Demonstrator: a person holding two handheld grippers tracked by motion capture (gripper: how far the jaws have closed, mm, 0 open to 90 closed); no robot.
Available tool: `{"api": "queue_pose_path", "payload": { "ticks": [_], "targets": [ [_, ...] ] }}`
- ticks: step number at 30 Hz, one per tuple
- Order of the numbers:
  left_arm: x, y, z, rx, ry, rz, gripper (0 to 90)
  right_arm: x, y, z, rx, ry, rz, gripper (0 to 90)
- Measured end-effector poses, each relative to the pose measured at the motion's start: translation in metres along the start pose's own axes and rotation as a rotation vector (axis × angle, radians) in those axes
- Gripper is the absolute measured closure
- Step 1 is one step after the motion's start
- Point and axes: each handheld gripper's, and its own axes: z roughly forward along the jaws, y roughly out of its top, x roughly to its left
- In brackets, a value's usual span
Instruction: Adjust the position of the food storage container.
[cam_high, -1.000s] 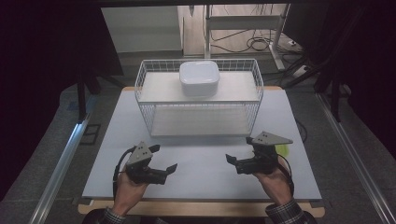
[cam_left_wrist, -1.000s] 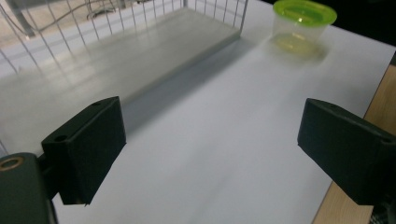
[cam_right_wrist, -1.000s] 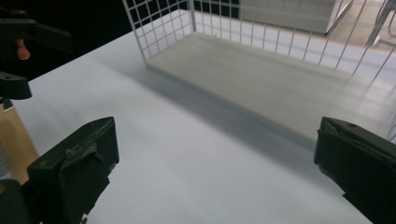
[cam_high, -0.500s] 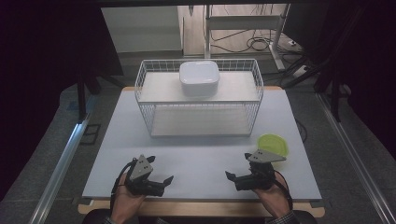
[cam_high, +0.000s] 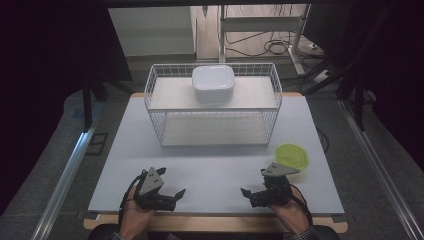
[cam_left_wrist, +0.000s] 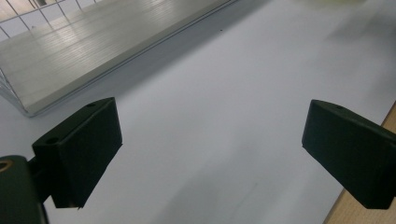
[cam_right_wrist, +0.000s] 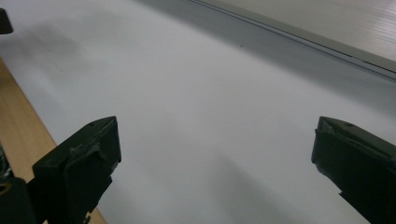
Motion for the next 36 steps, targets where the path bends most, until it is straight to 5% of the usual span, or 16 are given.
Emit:
{"api": "queue_pose_path", "payload": {
  "ticks": [8,17,23,28,36],
  "targets": [
    [0.001,0.0,0.001,0.001,-0.002,0.0,4.3,-0.011,0.009,-0.012,0.01,-0.021,0.057,4.6],
    [0.001,0.0,0.002,0.003,-0.004,0.004,4.3,-0.037,0.021,-0.038,-0.013,-0.104,0.082,57.7],
    [0.002,0.0,0.003,0.001,-0.001,0.002,4.3,-0.063,0.028,-0.04,-0.009,-0.184,0.084,79.6],
    [0.003,0.0,0.003,0.003,-0.003,-0.002,4.3,-0.088,0.035,-0.046,-0.05,-0.254,0.134,89.7],
    [0.004,-0.001,0.004,0.008,-0.003,-0.006,4.3,-0.124,0.027,-0.056,-0.047,-0.37,0.206,89.9]
  ]
}}
